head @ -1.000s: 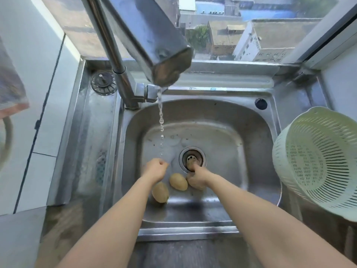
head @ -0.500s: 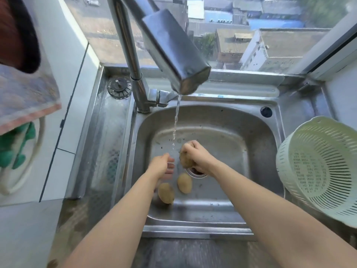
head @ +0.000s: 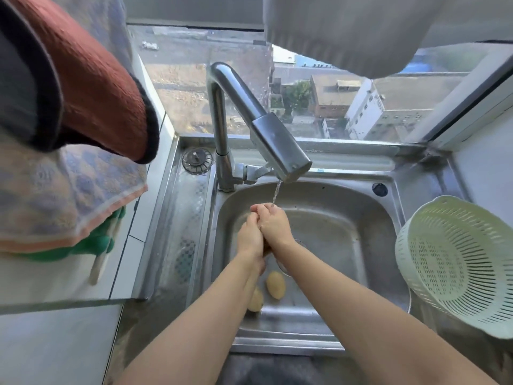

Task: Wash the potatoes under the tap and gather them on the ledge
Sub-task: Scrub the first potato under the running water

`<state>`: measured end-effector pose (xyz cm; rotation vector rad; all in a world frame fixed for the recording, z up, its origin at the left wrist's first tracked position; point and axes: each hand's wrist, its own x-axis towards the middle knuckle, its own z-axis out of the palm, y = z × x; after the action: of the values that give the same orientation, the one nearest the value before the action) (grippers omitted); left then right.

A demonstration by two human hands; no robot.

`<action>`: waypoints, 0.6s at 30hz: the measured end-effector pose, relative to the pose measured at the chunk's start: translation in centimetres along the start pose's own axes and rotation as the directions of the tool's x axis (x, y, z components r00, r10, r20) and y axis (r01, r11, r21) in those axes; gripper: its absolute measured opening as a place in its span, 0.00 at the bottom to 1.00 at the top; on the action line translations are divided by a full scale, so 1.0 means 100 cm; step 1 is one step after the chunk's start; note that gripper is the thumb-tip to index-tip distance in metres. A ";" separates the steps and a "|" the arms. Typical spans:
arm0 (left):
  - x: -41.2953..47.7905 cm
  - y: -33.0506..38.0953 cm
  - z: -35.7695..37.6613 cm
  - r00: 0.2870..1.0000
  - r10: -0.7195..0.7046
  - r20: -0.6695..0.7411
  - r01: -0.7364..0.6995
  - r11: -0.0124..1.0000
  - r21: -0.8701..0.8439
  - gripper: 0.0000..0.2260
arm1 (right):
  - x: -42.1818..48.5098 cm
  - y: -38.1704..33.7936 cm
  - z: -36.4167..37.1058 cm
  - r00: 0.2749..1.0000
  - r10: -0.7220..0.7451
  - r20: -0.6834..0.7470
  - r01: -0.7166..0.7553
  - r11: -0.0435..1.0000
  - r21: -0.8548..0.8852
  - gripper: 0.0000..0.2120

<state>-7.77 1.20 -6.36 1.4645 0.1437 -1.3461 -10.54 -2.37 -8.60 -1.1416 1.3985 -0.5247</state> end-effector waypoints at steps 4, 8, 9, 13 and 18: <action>-0.001 0.008 -0.010 0.999 0.054 -0.001 -0.054 0.994 0.090 0.11 | -0.020 -0.002 0.004 0.992 -0.116 0.042 0.122 0.974 -0.192 0.16; -0.004 0.006 -0.010 0.999 0.033 0.006 -0.034 0.984 0.177 0.17 | -0.010 0.000 -0.011 0.997 -0.049 0.052 0.054 0.994 -0.091 0.11; -0.006 0.003 -0.008 1.000 0.021 -0.003 -0.020 0.978 0.206 0.18 | -0.009 -0.002 -0.014 0.999 -0.008 0.038 0.010 0.998 -0.057 0.11; -0.007 0.006 -0.013 0.999 0.007 -0.038 -0.001 0.988 0.154 0.19 | -0.031 0.006 -0.013 0.971 -0.186 0.149 0.193 0.981 -0.029 0.11; -0.020 0.004 -0.004 0.997 0.065 -0.038 -0.056 0.978 0.202 0.17 | -0.024 -0.006 -0.025 0.991 0.072 0.115 -0.088 0.986 0.142 0.09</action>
<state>-7.98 2.40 -4.64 1.6552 -0.0098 -1.3090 -13.11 -1.39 -6.43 -0.9772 1.2832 -0.4921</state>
